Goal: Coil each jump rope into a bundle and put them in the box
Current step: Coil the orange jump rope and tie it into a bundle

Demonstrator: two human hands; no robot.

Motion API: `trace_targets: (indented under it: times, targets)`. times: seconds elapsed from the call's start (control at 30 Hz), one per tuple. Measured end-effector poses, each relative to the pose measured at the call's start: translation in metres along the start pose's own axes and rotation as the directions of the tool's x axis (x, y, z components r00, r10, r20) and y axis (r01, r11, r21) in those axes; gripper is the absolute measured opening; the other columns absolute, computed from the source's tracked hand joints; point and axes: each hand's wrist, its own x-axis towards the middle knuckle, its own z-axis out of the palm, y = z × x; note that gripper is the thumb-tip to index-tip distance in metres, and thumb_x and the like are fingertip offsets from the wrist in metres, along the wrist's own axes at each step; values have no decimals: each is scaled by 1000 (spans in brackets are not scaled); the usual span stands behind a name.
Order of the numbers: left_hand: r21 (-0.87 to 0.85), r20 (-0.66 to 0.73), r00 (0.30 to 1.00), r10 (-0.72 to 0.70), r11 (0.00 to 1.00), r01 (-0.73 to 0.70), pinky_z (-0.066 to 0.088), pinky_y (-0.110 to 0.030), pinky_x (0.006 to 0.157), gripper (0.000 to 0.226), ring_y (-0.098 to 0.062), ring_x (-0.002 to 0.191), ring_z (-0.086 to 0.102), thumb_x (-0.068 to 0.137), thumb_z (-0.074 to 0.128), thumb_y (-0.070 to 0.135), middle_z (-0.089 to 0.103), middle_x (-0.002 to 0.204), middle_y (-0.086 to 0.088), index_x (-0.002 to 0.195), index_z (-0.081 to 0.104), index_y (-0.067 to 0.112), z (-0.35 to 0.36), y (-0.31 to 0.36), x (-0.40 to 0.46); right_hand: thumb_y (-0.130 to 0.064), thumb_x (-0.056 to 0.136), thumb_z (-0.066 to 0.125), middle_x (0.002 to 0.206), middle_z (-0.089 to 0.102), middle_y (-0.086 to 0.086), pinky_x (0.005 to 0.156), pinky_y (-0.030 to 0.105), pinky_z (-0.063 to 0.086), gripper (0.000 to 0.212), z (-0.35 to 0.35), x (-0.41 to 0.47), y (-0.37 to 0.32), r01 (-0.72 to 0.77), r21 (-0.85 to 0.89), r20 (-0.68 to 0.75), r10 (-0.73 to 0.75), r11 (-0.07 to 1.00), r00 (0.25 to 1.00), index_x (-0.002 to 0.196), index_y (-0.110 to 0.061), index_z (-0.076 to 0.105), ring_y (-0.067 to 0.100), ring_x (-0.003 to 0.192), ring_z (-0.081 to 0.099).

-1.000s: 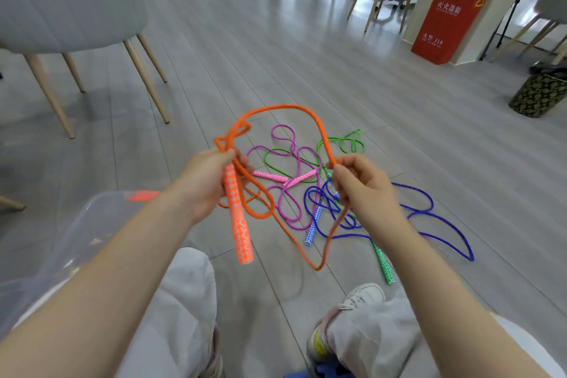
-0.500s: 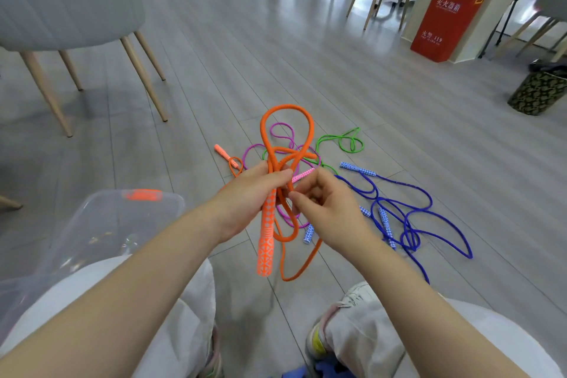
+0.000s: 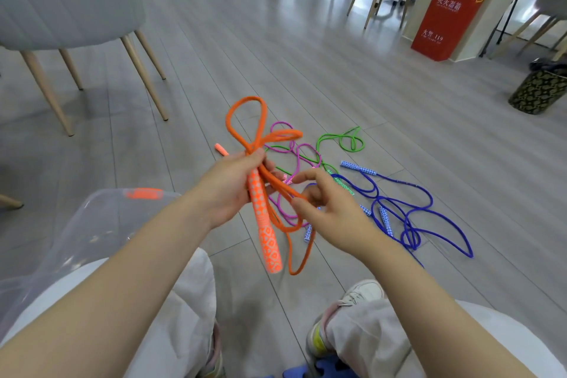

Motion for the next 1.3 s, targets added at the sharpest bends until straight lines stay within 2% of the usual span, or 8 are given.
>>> trace_targets:
  times: [0.17, 0.27, 0.37, 0.47, 0.67, 0.9, 1.07, 1.3]
  targets:
    - [-332, -114, 993, 15, 942, -52, 49, -37, 81, 26, -13, 69, 59, 101, 36, 23, 53, 56, 6, 79, 48, 17, -33, 28, 7, -15, 91, 62, 83, 67, 3, 75, 27, 51, 9, -36, 1, 8, -141, -50, 100, 145, 989, 984, 93, -18, 70, 5, 77, 58]
    - [-417, -330, 944, 24, 893, -168, 49, -32, 72, 28, -10, 56, 53, 102, 35, 20, 47, 46, 6, 76, 45, 17, -56, 39, 14, -24, 91, 61, 88, 68, 9, 81, 42, 55, 9, -55, 1, 17, -207, -43, 46, 209, 977, 977, 88, -22, 70, 19, 80, 62]
    - [-431, -468, 883, 12, 870, -240, 46, -27, 63, 27, -9, 51, 49, 100, 36, 16, 44, 44, 7, 74, 43, 17, -73, 45, 17, -24, 92, 60, 87, 65, 14, 79, 48, 52, 12, -66, 4, 21, -244, -93, -68, 238, 965, 969, 85, -21, 68, 16, 74, 56]
    - [-274, -490, 870, 63, 935, -223, 45, -26, 60, 25, -8, 45, 52, 99, 39, 13, 47, 43, 7, 75, 45, 17, -68, 39, 17, -23, 94, 57, 77, 61, 11, 78, 48, 53, 14, -65, 9, 19, -263, -90, -217, 239, 961, 947, 83, -22, 67, 16, 71, 51]
    - [253, -177, 971, 163, 961, -115, 50, -25, 57, 23, -13, 56, 57, 97, 44, 4, 56, 67, -3, 78, 54, 11, -24, 10, 5, -17, 95, 58, 69, 51, 3, 63, 32, 38, 13, -33, 5, -5, -90, 107, -168, 107, 990, 980, 86, -21, 68, 14, 65, 43]
    - [337, 127, 990, -60, 941, 14, 56, -30, 67, 23, -20, 71, 66, 94, 43, 1, 70, 79, -8, 94, 64, 10, 13, -13, -5, -9, 94, 59, 75, 67, -5, 68, 20, 45, 11, -8, 8, -14, 59, 73, -140, -48, 996, 989, 93, -10, 69, 2, 66, 58]
    - [215, 240, 960, -142, 972, 89, 49, -42, 81, 19, -25, 76, 64, 93, 42, 12, 61, 71, -6, 92, 61, 8, 17, -15, -7, -19, 92, 61, 77, 68, 7, 71, 44, 51, 6, -12, 7, -6, 59, 33, -200, -51, 998, 978, 90, -23, 66, 27, 70, 59]
    - [479, 250, 964, -92, 877, -40, 51, -25, 76, 15, -16, 77, 61, 101, 43, 16, 52, 73, 0, 100, 55, 7, 11, -19, -10, -23, 90, 67, 58, 48, 0, 58, 37, 40, 15, -15, 6, 1, 11, -29, -161, -16, 1000, 987, 95, -16, 55, 13, 55, 41]
